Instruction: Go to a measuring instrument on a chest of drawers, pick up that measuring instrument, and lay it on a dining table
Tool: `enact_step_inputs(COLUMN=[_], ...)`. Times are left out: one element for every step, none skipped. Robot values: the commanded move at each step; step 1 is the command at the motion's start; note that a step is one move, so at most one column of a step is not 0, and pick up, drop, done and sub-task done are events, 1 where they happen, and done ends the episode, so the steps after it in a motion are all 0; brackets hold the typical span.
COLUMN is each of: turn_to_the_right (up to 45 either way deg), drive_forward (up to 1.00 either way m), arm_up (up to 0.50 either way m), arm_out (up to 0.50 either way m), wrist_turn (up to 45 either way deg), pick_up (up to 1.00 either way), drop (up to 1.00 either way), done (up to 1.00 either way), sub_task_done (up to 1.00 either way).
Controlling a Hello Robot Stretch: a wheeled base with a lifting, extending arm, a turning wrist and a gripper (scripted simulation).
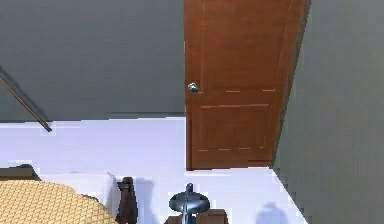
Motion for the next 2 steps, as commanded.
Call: enact_step_inputs(turn_to_the_right=[-15.0, 0.0], drive_forward=[0.0, 1.0], arm_up=[0.0, 0.0], arm_out=[0.0, 0.0], wrist_turn=[0.0, 0.0], pick_up=[0.0, 0.0], drop=[0.0, 0.0], done=[0.0, 0.0], sub_task_done=[0.0, 0.0])
